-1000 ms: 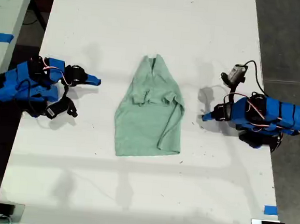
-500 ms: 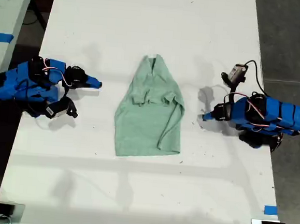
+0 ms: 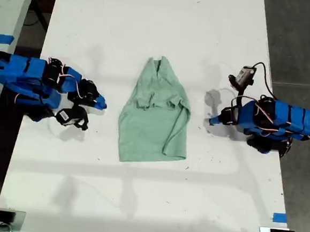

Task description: Fold t shirt

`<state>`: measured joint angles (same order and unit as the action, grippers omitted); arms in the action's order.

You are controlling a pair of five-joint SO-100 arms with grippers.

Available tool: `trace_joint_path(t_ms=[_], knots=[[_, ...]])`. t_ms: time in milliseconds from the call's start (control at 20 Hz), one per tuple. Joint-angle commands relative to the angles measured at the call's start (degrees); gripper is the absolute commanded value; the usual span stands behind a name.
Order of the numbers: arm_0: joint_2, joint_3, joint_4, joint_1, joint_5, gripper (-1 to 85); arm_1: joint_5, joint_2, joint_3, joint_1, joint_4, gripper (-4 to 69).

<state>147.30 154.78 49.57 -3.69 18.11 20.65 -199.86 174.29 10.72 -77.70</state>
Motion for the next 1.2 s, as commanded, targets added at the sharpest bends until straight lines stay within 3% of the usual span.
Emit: trace_joint_path(t_ms=[0,150,250,400,700,900,950,1000,1150], knots=[[-25.6,-14.4,-1.8,11.6,12.8,1.1,0.6,-0.6,3.2,0.4,-0.3,-0.6],[-34.9,-23.8,-0.9,16.7,15.7,14.1,0.4,-0.6,3.2,0.1,-0.3,-0.6],[-38.8,-29.6,-0.9,15.8,8.8,19.0,0.6,-0.6,3.2,0.1,-0.3,-1.0],[-45.9,-37.3,0.1,15.6,5.1,21.1,0.8,-0.6,3.2,0.4,-0.3,-1.0],[-56.8,-43.3,0.4,12.1,4.3,21.1,0.7,-0.6,3.2,0.3,-0.3,-1.0],[-59.3,-44.0,-0.2,11.5,6.5,18.8,0.8,-0.6,3.2,0.2,-0.3,-1.0],[-59.8,-44.8,-0.3,11.5,6.1,12.2,0.7,-0.6,3.2,0.2,-0.3,-1.0],[-59.7,-45.0,-0.1,11.5,6.6,-0.1,0.7,-0.6,3.2,0.2,-0.3,-1.0],[-58.6,-45.3,-0.1,11.6,6.1,-0.1,0.7,-0.6,3.2,0.1,-0.3,-1.0]])
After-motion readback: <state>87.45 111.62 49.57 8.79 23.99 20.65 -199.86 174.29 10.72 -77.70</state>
